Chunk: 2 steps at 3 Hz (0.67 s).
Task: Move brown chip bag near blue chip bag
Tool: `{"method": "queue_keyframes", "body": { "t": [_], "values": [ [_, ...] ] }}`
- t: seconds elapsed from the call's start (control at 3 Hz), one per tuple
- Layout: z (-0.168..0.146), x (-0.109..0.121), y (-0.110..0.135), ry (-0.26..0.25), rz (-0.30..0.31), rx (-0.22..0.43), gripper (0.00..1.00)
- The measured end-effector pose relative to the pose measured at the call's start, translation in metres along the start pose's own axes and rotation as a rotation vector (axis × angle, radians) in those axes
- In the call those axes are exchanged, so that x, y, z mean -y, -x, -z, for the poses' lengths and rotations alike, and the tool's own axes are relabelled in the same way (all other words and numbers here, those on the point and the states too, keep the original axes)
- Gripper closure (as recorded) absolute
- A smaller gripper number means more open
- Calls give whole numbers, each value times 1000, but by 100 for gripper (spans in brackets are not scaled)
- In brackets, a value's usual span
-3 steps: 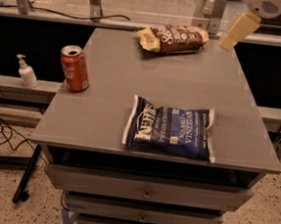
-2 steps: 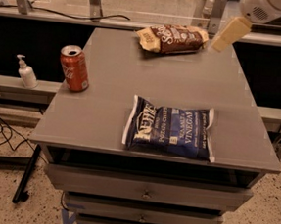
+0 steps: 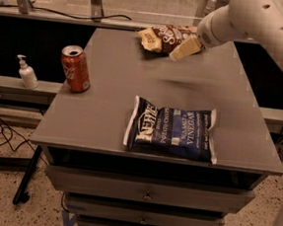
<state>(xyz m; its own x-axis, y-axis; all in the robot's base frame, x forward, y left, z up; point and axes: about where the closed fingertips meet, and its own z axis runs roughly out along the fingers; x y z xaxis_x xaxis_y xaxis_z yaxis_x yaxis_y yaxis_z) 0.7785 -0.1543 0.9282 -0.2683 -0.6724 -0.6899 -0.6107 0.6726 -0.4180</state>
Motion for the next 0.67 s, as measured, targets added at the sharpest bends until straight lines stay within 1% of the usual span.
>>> {"method": "queue_keyframes", "body": {
  "t": [0.33,0.67],
  "values": [
    [-56,1,5,12,-134,44,0],
    [-92,10,13,8,-172,87,0]
  ]
}}
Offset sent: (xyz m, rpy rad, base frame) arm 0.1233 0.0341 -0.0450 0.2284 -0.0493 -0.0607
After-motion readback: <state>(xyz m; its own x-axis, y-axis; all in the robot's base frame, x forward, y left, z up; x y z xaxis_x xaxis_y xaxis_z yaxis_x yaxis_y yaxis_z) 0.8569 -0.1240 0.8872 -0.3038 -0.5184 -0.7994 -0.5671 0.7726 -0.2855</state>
